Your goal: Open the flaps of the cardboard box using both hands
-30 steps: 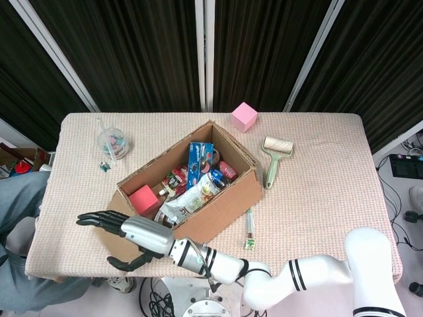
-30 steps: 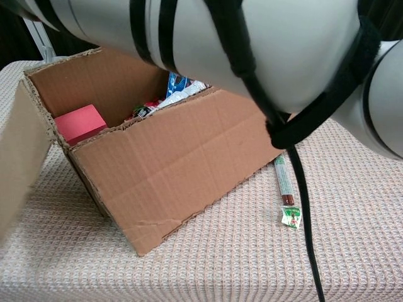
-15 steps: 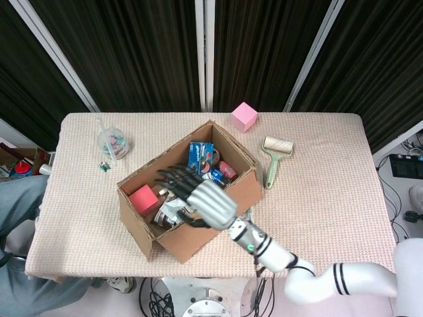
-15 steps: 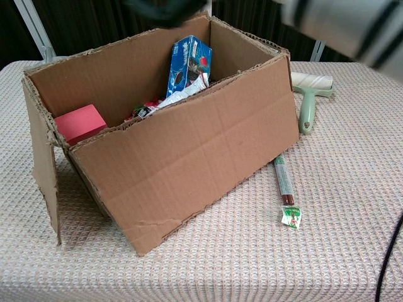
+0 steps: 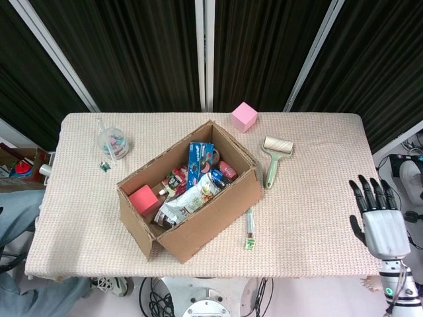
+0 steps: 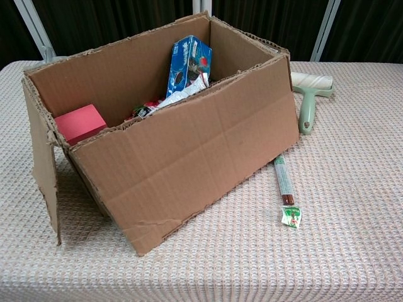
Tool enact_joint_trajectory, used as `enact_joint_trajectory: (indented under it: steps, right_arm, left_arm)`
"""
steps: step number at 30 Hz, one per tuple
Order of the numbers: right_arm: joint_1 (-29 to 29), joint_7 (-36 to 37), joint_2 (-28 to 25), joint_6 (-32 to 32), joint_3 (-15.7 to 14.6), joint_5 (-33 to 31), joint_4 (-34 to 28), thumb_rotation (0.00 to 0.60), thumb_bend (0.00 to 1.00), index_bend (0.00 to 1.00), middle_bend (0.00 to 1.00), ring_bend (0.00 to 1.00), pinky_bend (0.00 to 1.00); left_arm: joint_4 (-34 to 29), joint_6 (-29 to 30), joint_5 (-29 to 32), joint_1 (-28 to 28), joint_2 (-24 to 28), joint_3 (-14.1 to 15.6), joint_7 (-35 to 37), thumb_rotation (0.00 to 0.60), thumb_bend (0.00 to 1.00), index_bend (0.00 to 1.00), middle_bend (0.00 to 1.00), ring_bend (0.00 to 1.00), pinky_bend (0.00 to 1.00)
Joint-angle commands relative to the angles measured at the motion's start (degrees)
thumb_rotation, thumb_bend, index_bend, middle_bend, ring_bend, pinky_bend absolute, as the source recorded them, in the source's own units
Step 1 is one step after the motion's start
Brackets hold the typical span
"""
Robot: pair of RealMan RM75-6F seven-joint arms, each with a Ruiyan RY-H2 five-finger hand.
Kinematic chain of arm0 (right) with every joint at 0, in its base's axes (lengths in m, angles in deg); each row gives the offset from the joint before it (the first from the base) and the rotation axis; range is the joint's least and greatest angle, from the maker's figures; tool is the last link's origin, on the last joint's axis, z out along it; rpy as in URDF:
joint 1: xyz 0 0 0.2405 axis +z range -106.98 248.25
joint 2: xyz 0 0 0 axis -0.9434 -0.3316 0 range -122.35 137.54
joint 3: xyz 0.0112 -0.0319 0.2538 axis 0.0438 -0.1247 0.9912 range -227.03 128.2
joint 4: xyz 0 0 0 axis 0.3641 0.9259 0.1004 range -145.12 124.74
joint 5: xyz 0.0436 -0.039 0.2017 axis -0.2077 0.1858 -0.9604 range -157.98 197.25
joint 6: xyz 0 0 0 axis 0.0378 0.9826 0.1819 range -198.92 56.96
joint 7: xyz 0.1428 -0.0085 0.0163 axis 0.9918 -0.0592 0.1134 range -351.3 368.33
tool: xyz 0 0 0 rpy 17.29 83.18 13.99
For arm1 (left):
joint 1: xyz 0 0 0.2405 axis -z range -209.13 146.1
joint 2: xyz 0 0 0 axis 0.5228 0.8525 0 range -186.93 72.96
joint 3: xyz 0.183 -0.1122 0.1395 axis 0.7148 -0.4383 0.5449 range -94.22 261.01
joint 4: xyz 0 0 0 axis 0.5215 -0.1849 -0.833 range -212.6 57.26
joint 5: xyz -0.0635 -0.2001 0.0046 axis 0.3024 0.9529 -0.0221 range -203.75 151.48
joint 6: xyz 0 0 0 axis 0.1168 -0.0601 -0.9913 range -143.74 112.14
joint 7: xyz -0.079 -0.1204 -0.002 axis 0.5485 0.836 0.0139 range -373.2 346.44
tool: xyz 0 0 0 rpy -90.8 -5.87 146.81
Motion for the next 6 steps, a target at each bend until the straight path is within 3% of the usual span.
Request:
enact_joint_trajectory:
  steps: [1, 6]
  right_arm:
    - [-3.41, 5.36, 0.17, -0.09, -1.1, -2.05, 4.55, 0.6, 0.33, 0.0, 0.0, 0.0, 0.0]
    - [-4.45, 7.84, 1.81, -1.29, 0.15, -1.89, 7.6, 0.6, 0.33, 0.0, 0.0, 0.0, 0.0]
  left_arm:
    - [-0.15, -0.52, -0.26, 0.38, 0.06, 0.16, -1.09, 0.6, 0.1, 0.06, 0.04, 0.05, 0.2]
    - [-0.8, -2.06, -0.12, 0.86, 0.87, 0.54, -4.54, 0.6, 0.1, 0.06, 0.04, 0.05, 0.2]
